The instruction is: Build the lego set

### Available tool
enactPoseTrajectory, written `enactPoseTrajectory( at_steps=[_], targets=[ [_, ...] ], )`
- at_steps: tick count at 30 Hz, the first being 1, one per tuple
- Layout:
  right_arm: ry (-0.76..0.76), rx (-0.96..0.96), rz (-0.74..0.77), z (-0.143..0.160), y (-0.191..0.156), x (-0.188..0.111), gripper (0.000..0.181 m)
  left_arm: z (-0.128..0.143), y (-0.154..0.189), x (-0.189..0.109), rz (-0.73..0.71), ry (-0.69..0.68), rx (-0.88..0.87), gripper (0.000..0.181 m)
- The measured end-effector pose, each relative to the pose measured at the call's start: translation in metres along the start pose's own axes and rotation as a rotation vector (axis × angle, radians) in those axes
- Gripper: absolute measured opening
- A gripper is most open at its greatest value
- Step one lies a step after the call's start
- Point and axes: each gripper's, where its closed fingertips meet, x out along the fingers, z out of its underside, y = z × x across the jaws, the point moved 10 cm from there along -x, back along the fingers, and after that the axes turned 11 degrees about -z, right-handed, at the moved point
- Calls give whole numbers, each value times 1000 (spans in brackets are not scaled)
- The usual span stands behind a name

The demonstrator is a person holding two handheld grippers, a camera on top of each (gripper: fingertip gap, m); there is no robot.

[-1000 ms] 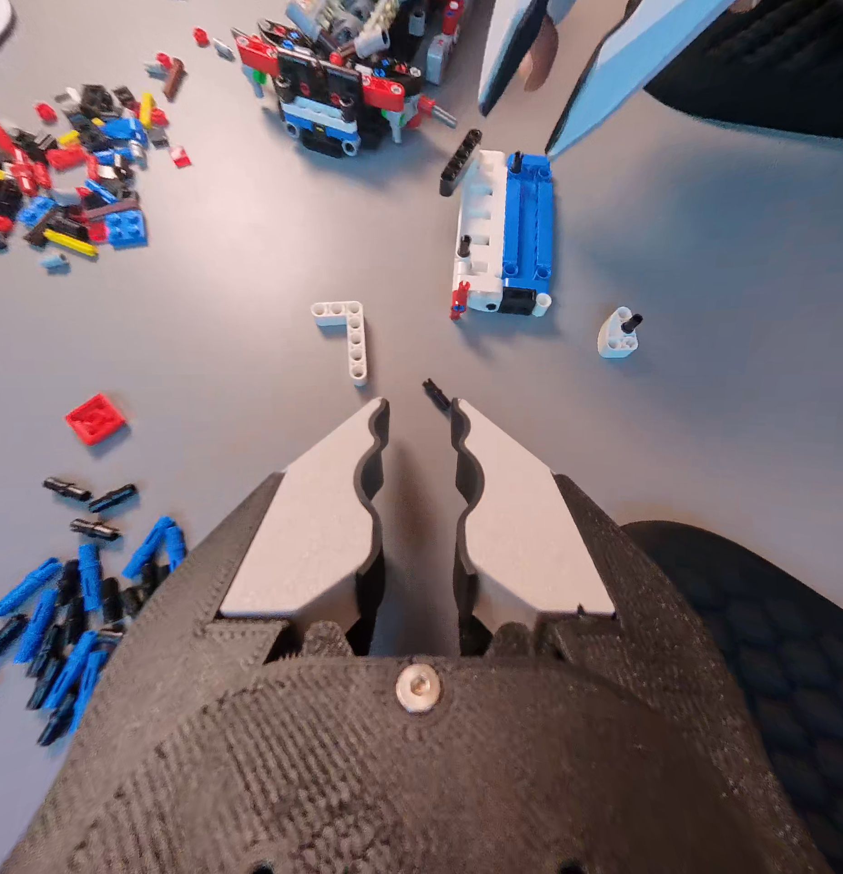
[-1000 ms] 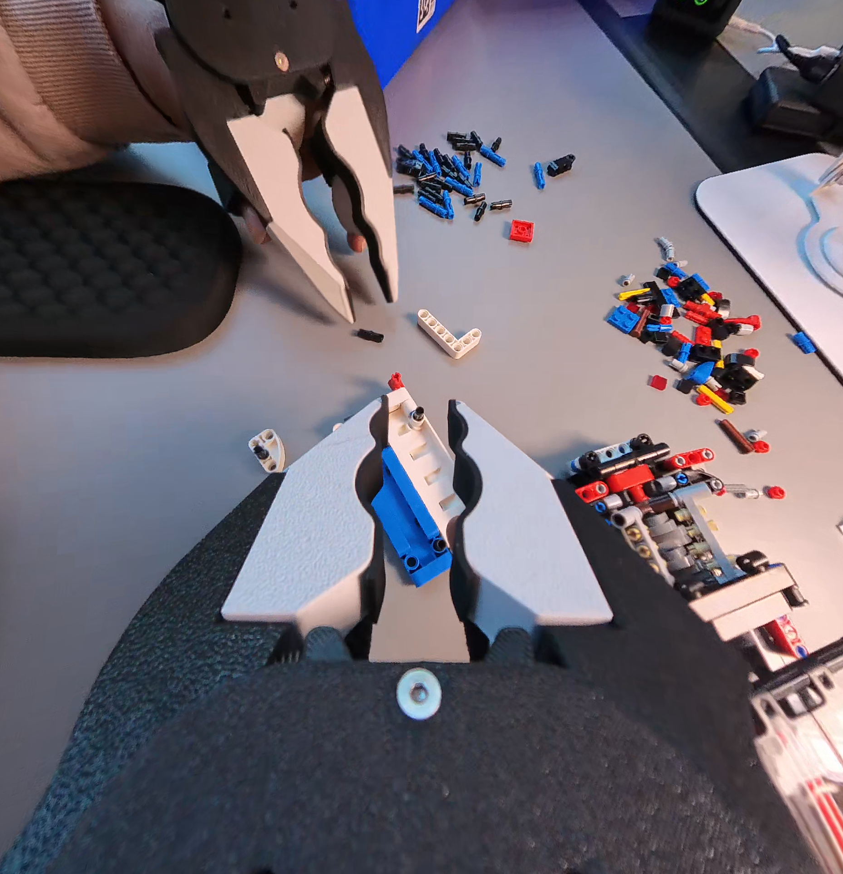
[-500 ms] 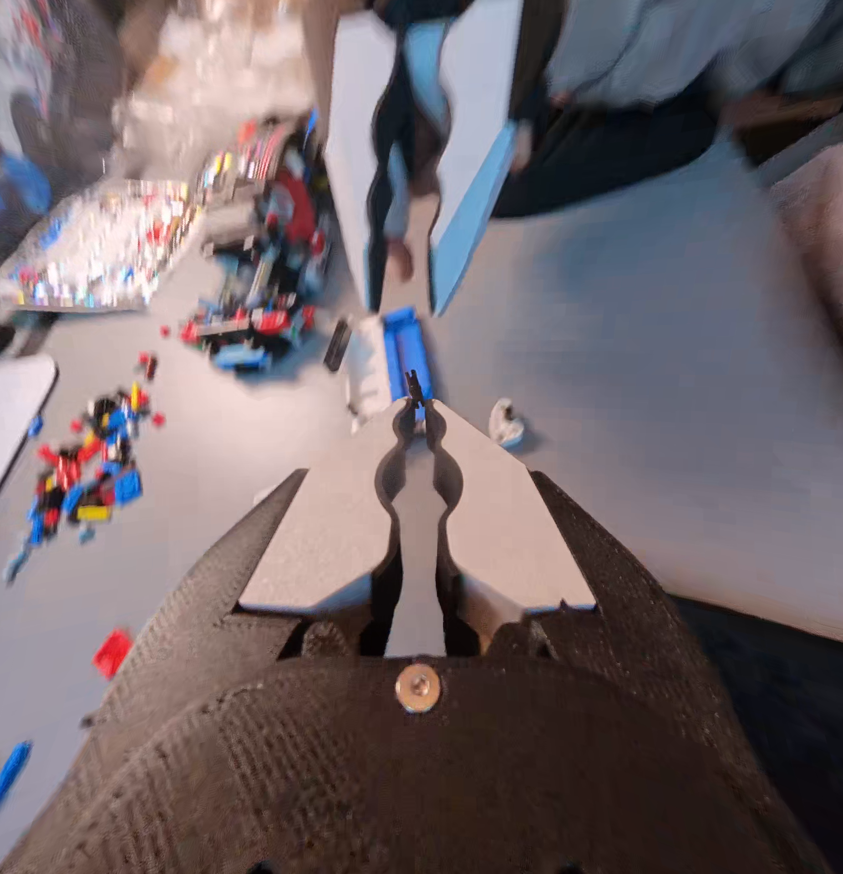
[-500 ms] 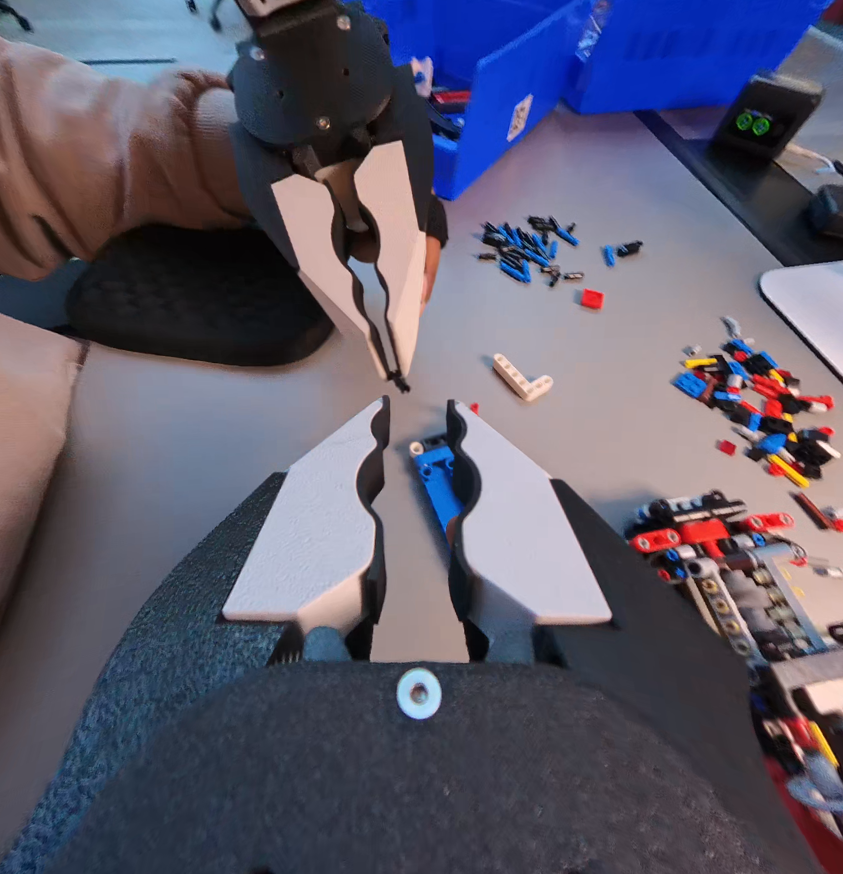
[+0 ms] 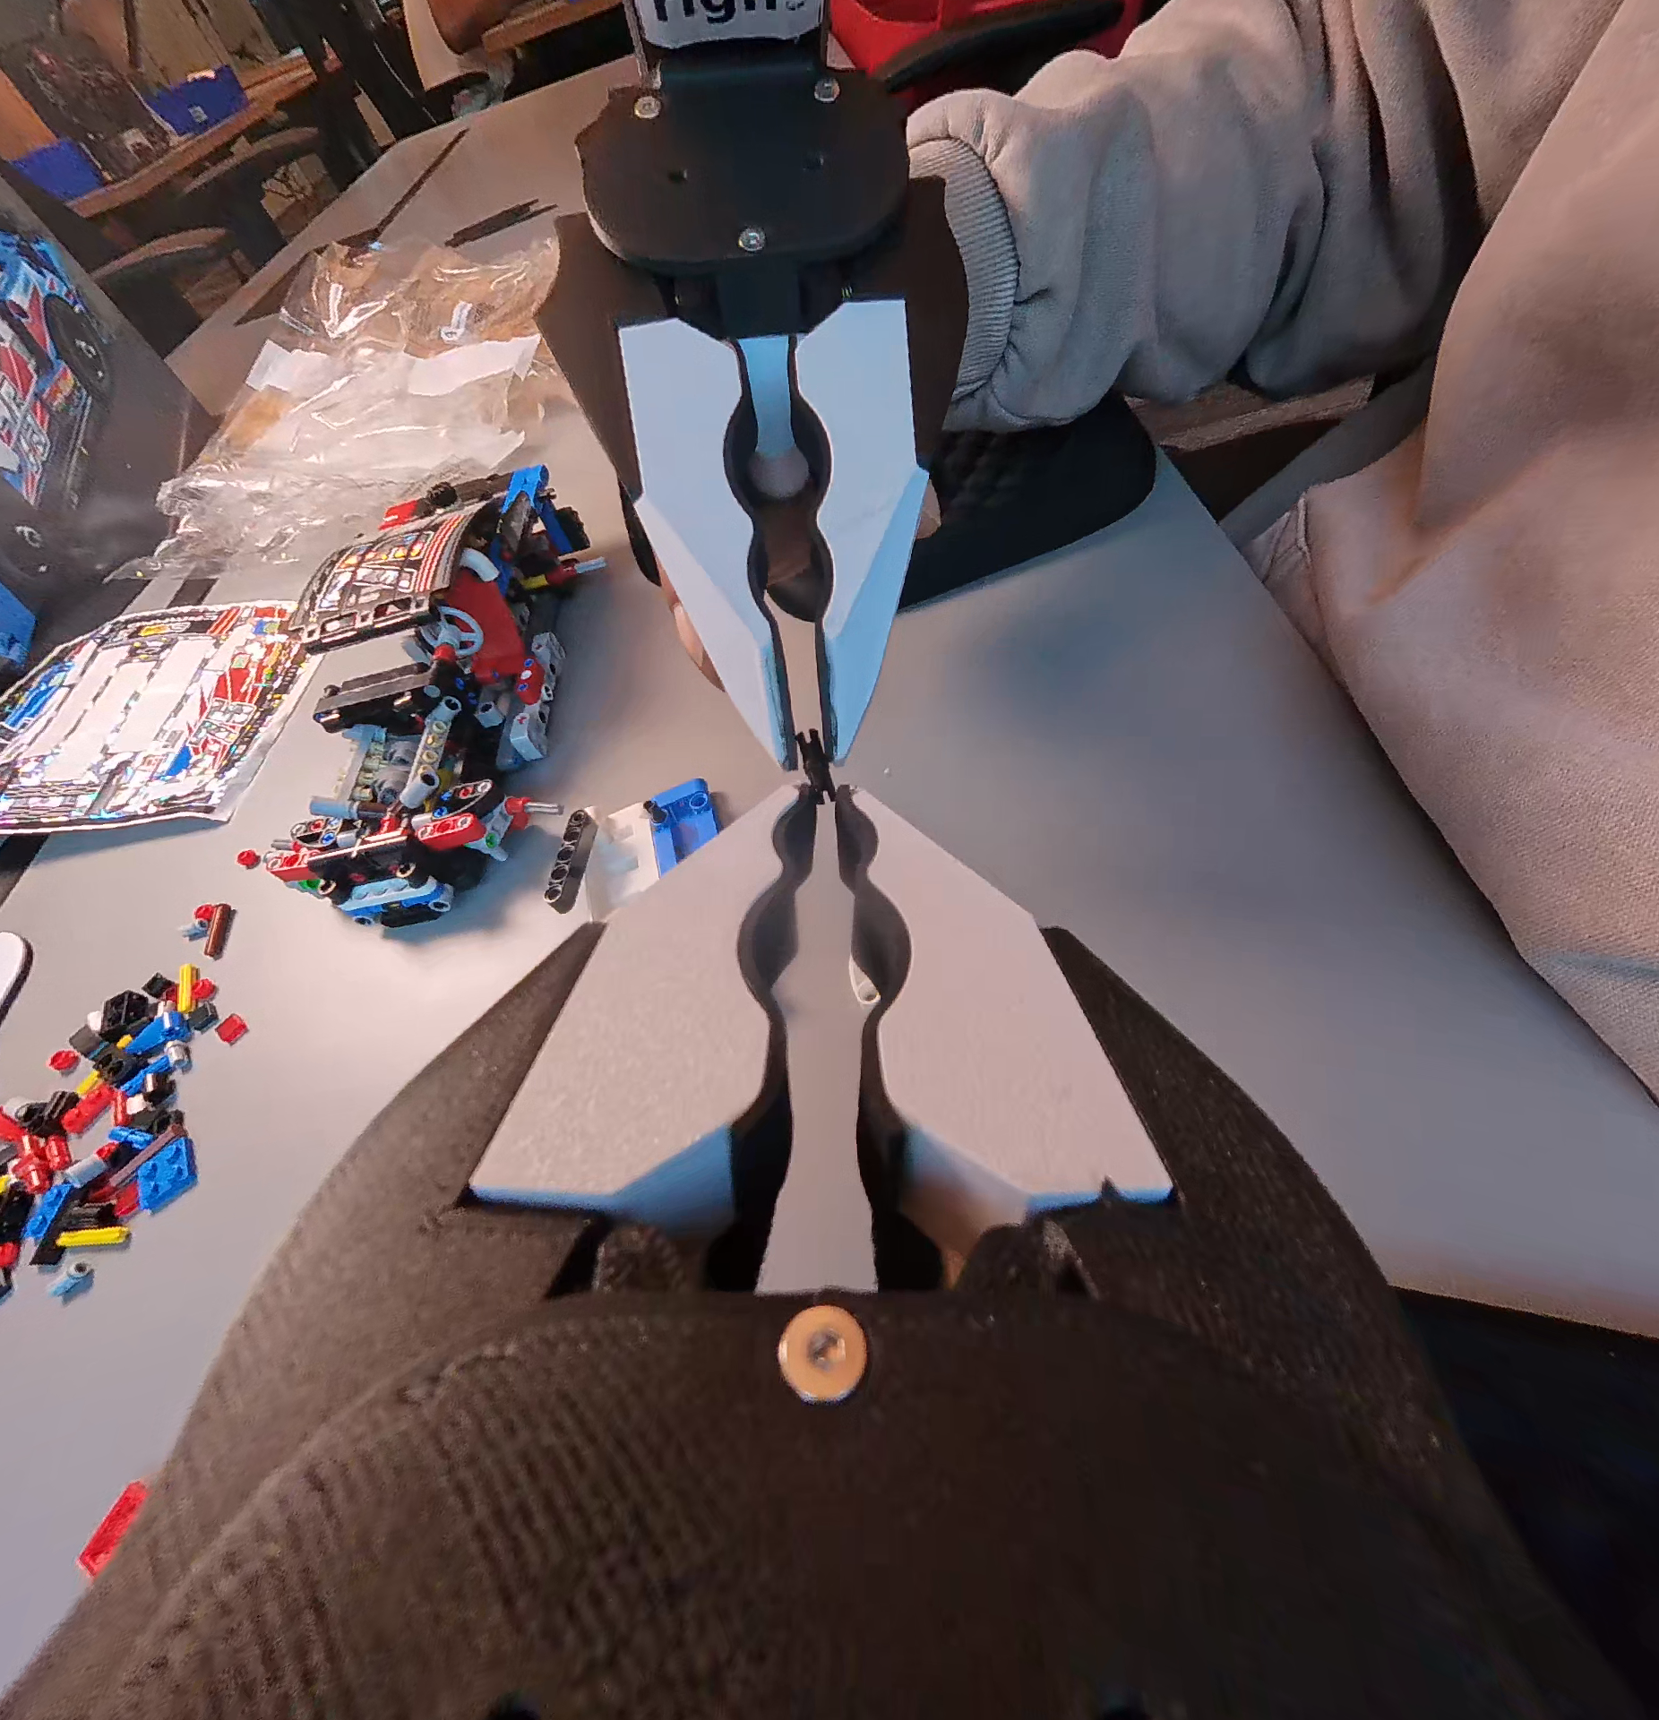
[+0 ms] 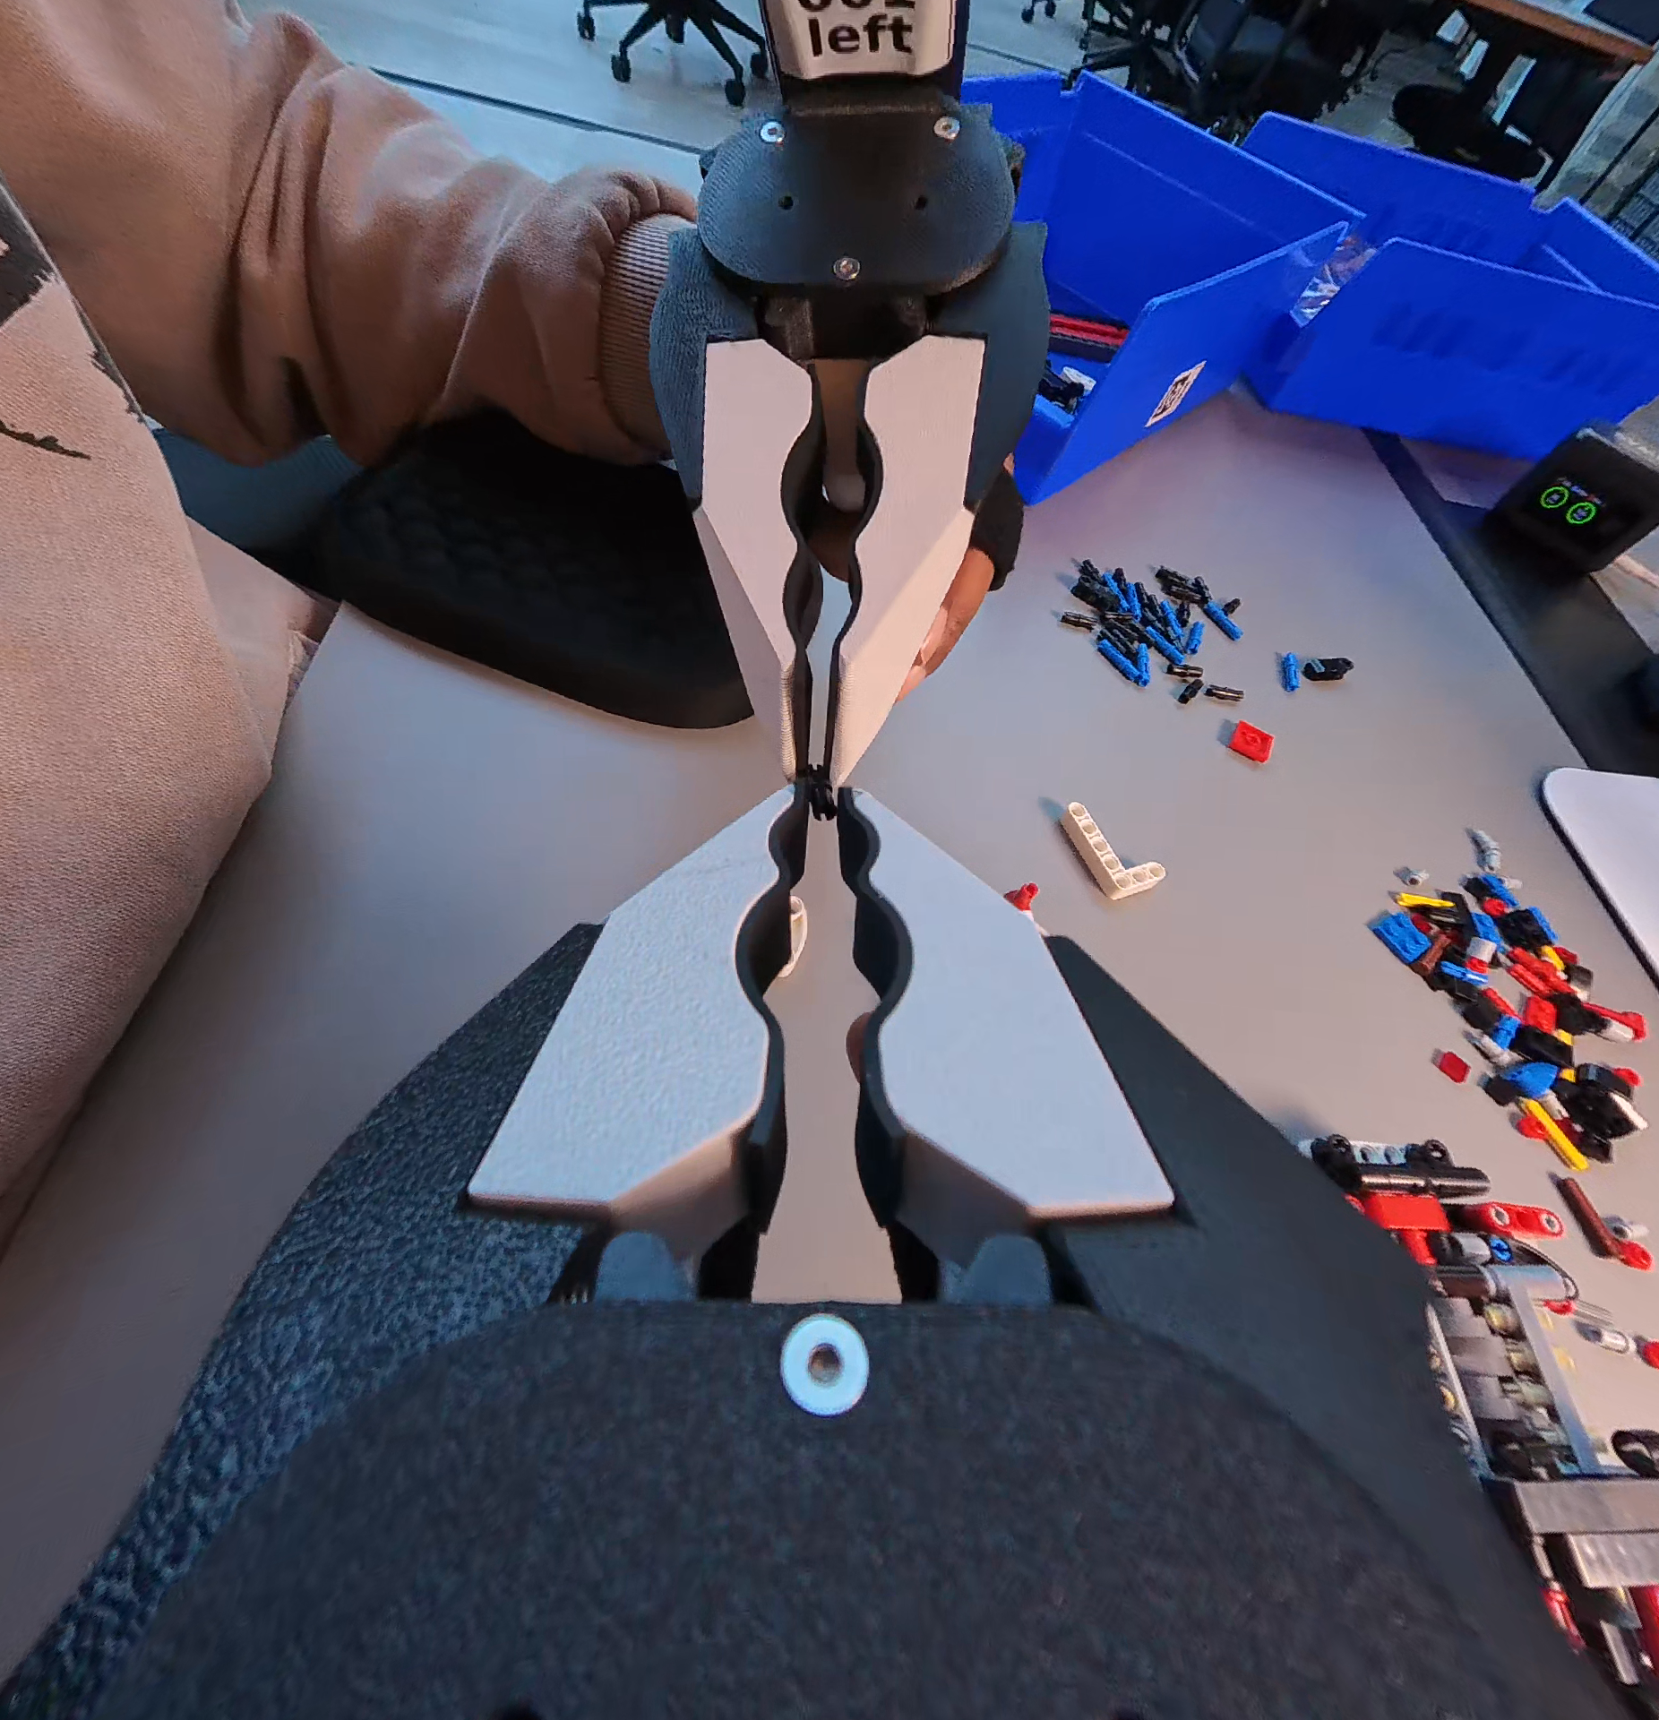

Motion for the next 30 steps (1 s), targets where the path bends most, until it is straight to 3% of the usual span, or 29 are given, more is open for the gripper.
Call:
enactPoseTrajectory(
  at_steps=[20, 21, 25, 30],
  targets=[
    [4, 46, -26, -4, 2, -3, 2, -1, 0, 0, -15, 37, -49, 2],
    [-27, 50, -23, -4, 3, -4, 2, 1, 0, 1, -6, 6, -67, 2],
    [-186, 70, -63, 0, 3, -10, 3, 22, 2, 8, 84, -236, -154, 34],
    [-398, 64, -137, 9, -1, 5, 3, 41, 10, 30, 101, -434, -85, 30]
  ],
)
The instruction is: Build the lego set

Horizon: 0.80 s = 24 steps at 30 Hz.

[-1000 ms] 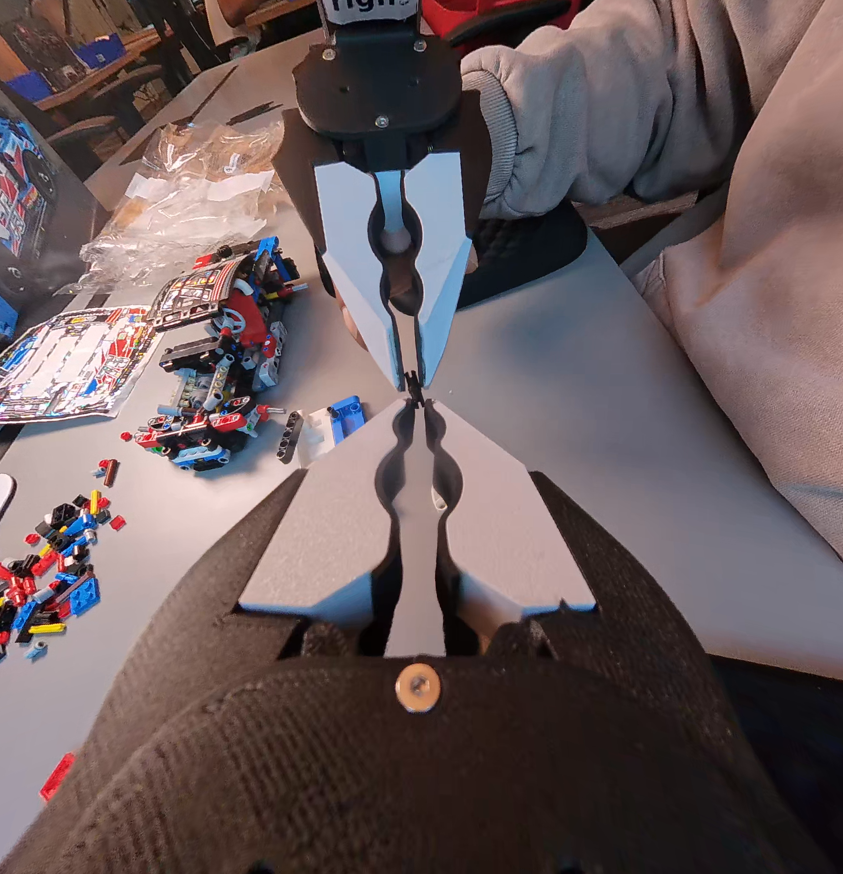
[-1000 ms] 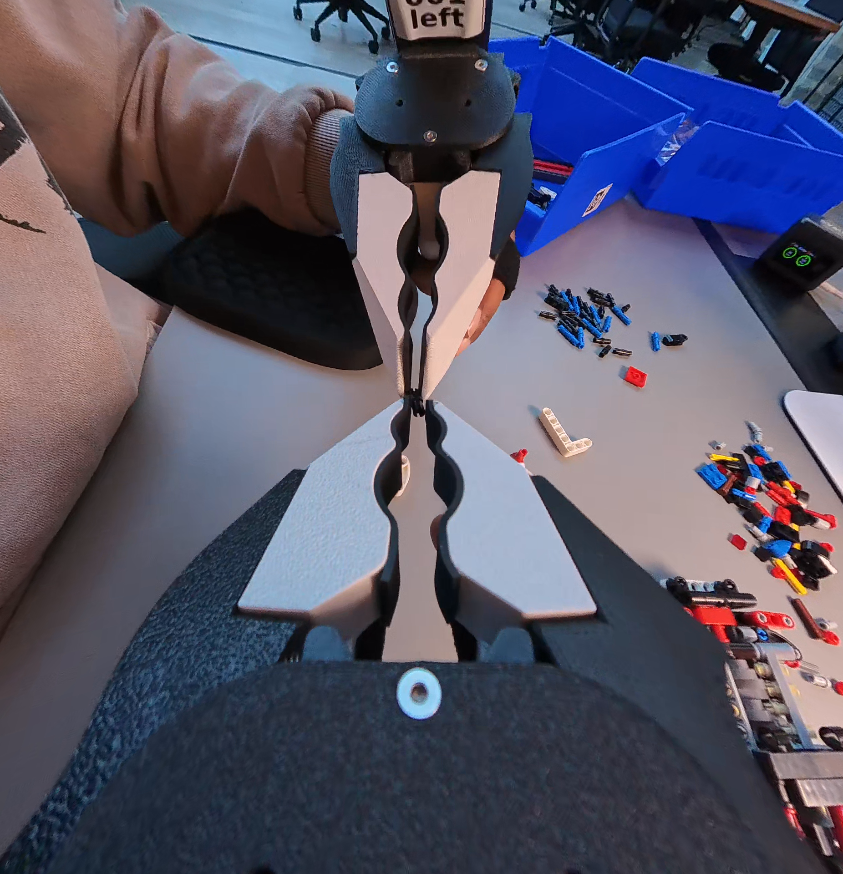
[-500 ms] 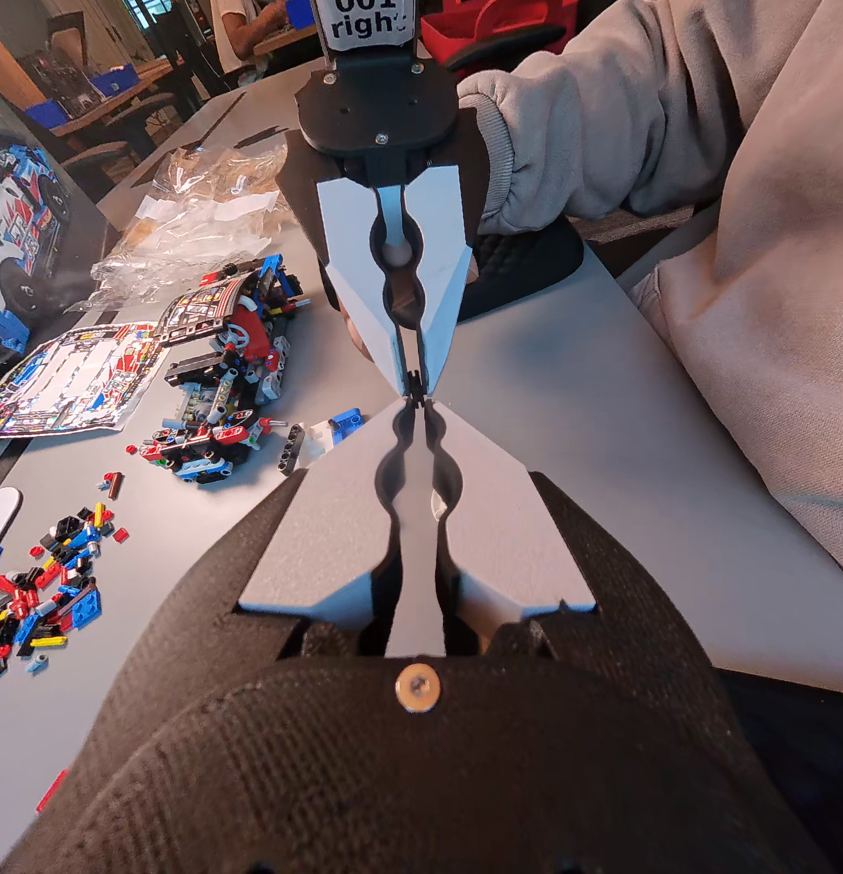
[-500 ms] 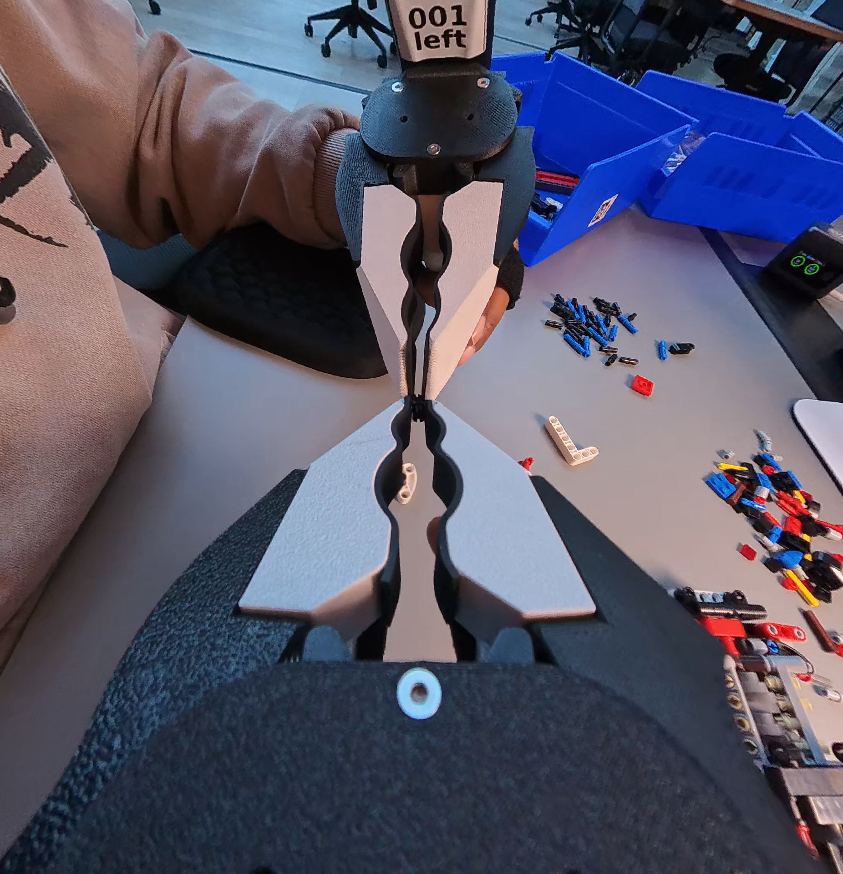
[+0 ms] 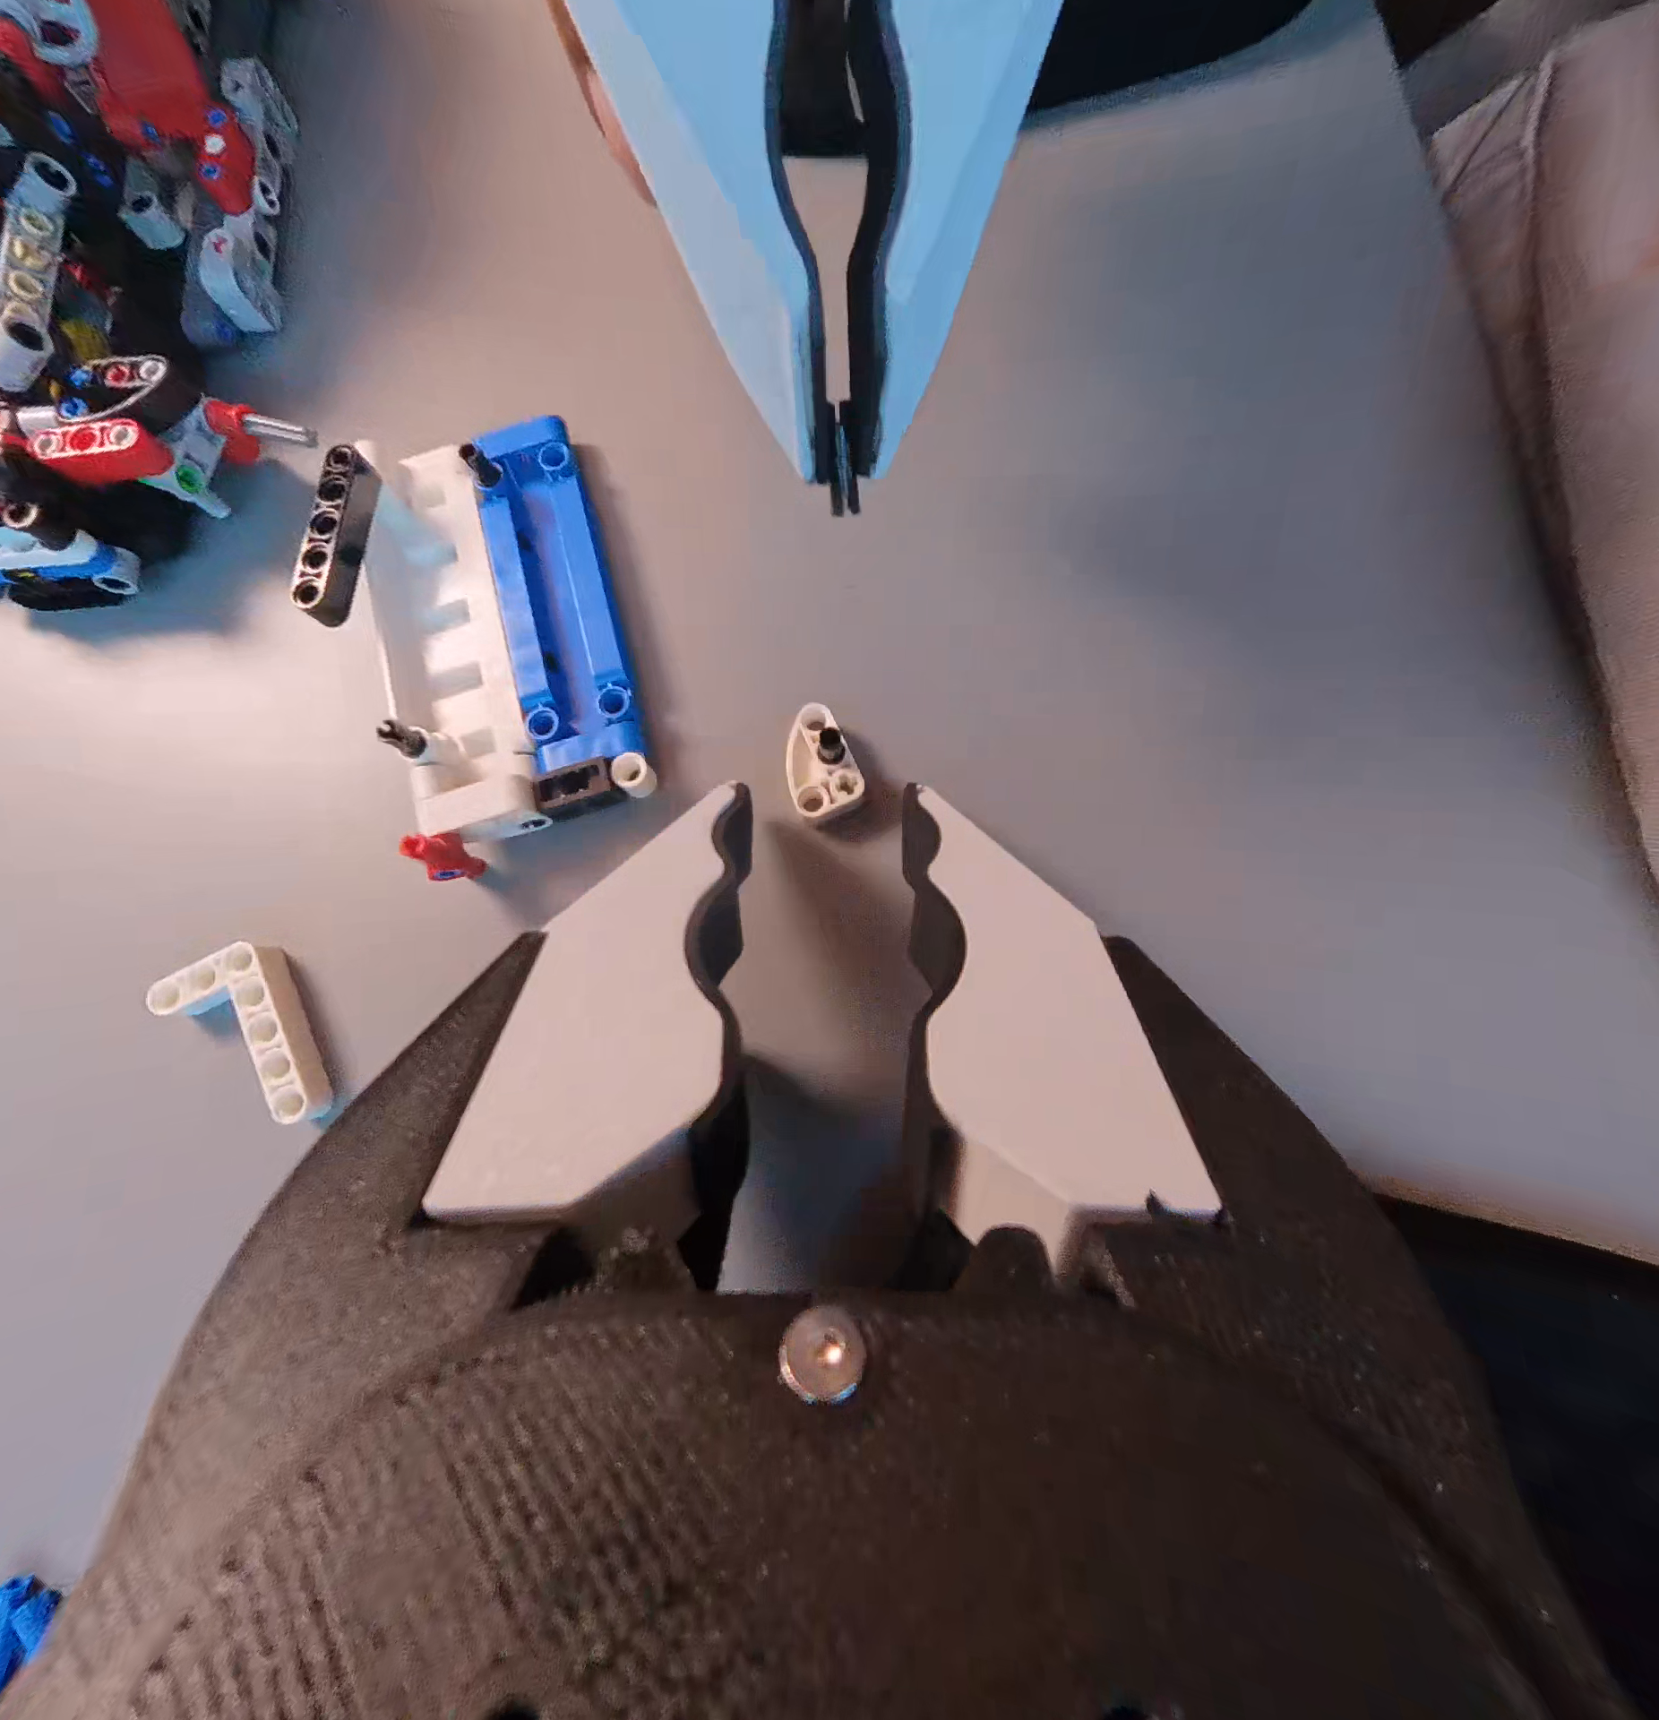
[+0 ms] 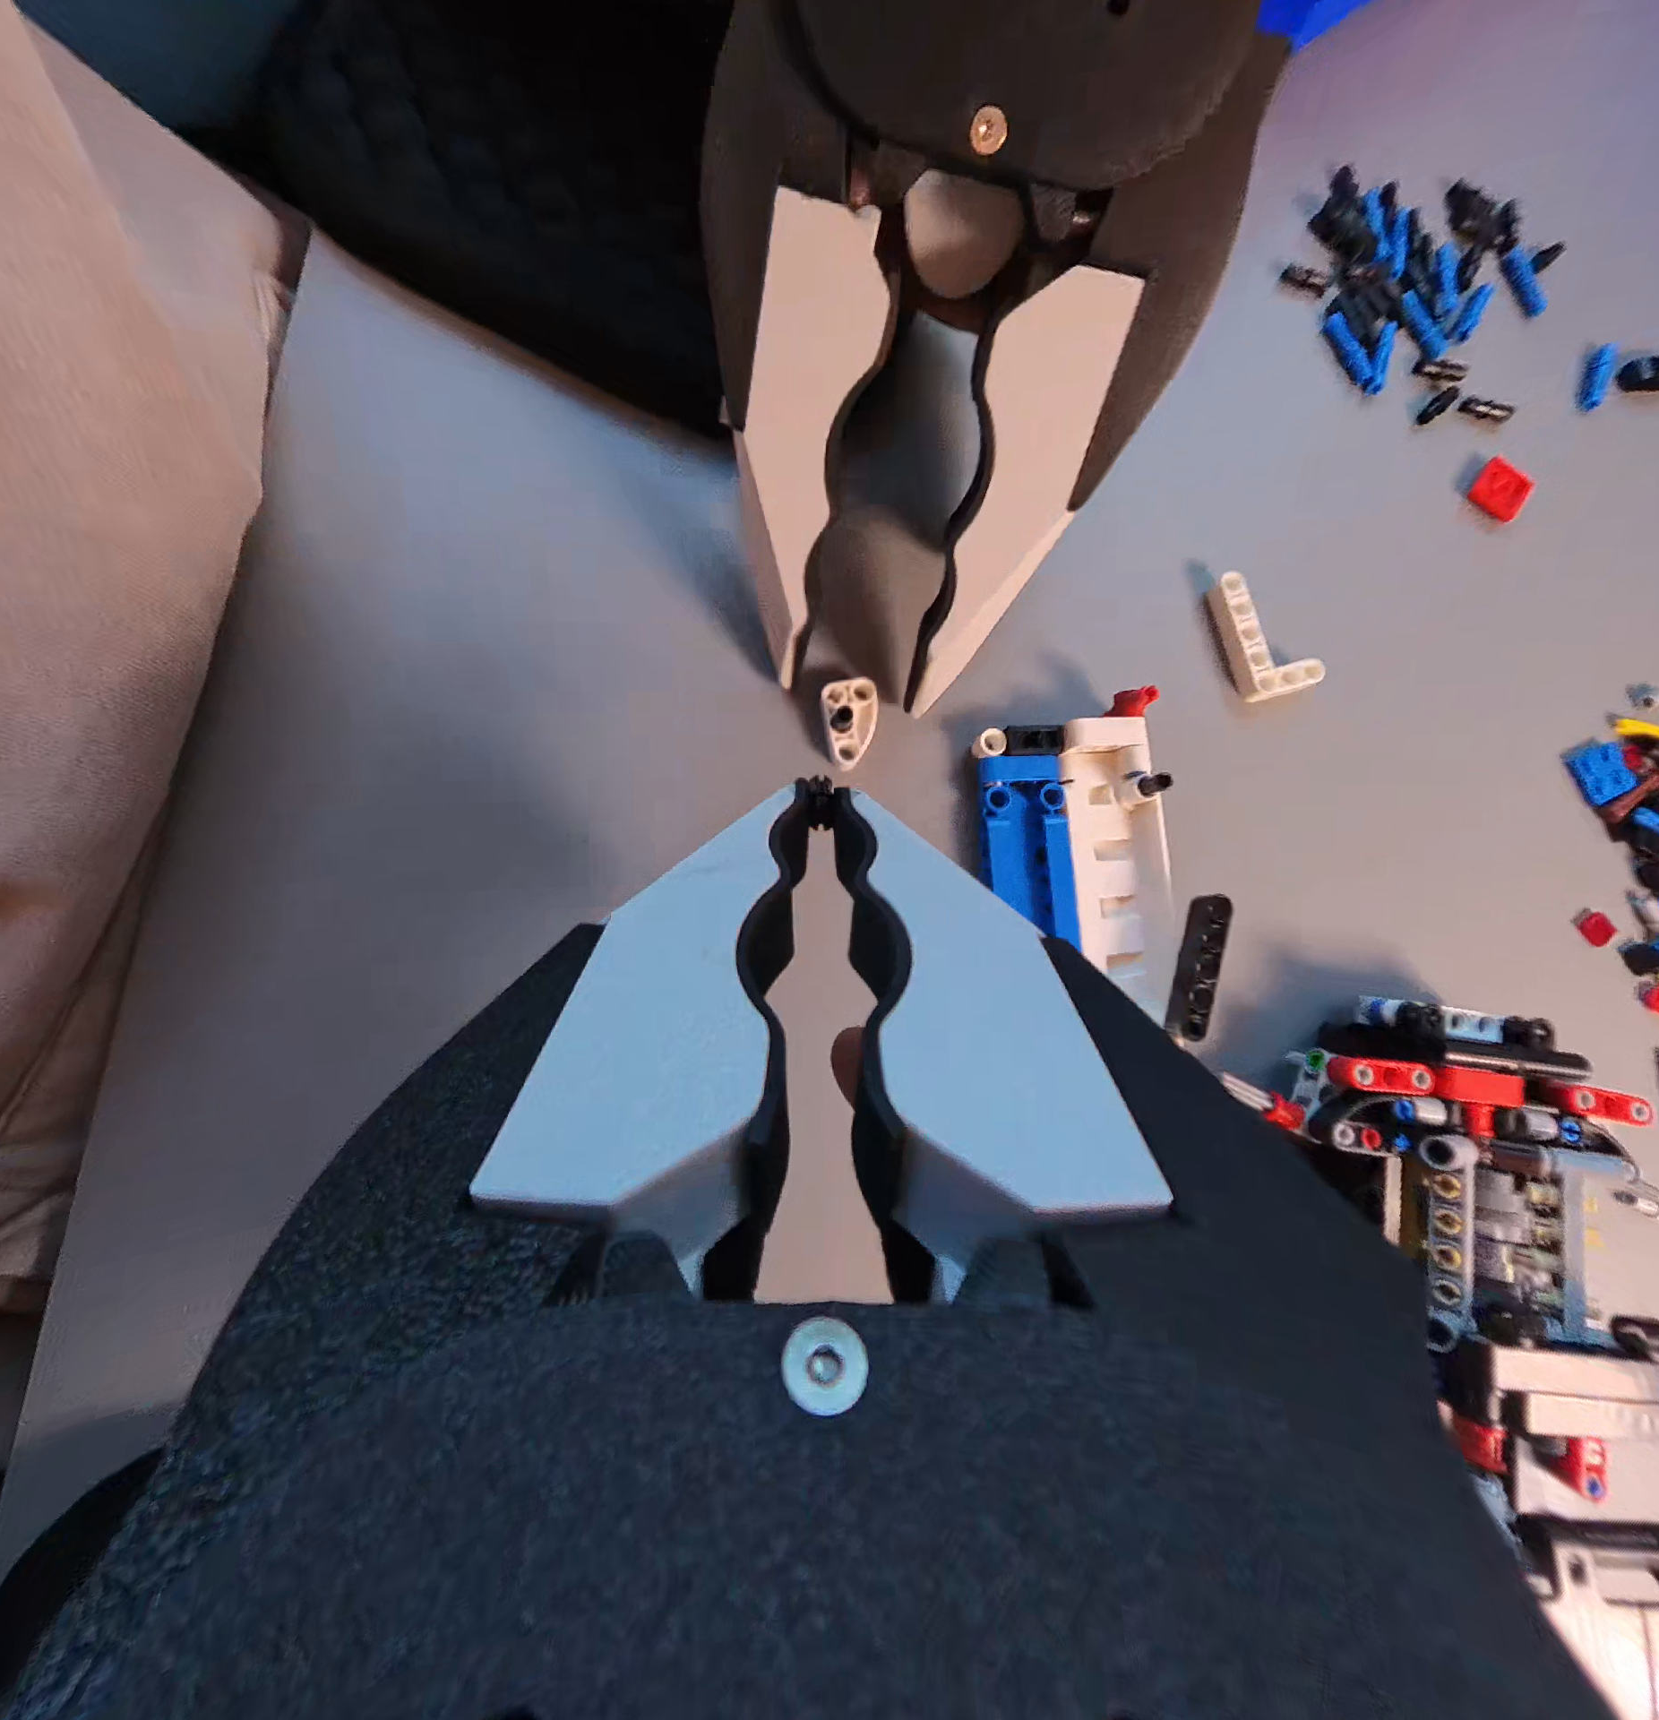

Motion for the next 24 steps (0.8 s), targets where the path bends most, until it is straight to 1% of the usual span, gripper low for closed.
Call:
enactPoseTrajectory(
  at_steps=[1, 2, 3, 8, 14, 17, 24],
  targets=[
    [-32, -10, -8, -1, 1, 4, 3, -1, 1, 3, 4, -4, 7, 25],
    [-61, -20, -13, -2, 1, 7, 3, -3, 1, 4, 7, 1, 11, 15],
    [-87, -32, -19, -3, 2, 10, 3, -4, 1, 6, -2, -1, 22, 14],
    [-232, -105, -18, -3, 7, 19, 3, -12, -3, 17, 15, 36, 32, 14],
    [-358, -116, -38, -2, 10, 24, 3, -20, -5, 27, 37, 57, 59, 14],
    [-410, -115, -53, -1, 10, 27, 3, -19, -4, 28, 35, 69, 63, 14],
    [-495, -150, -76, -9, 11, 32, 3, -15, -6, 28, 47, 124, 78, 14]
  ],
)
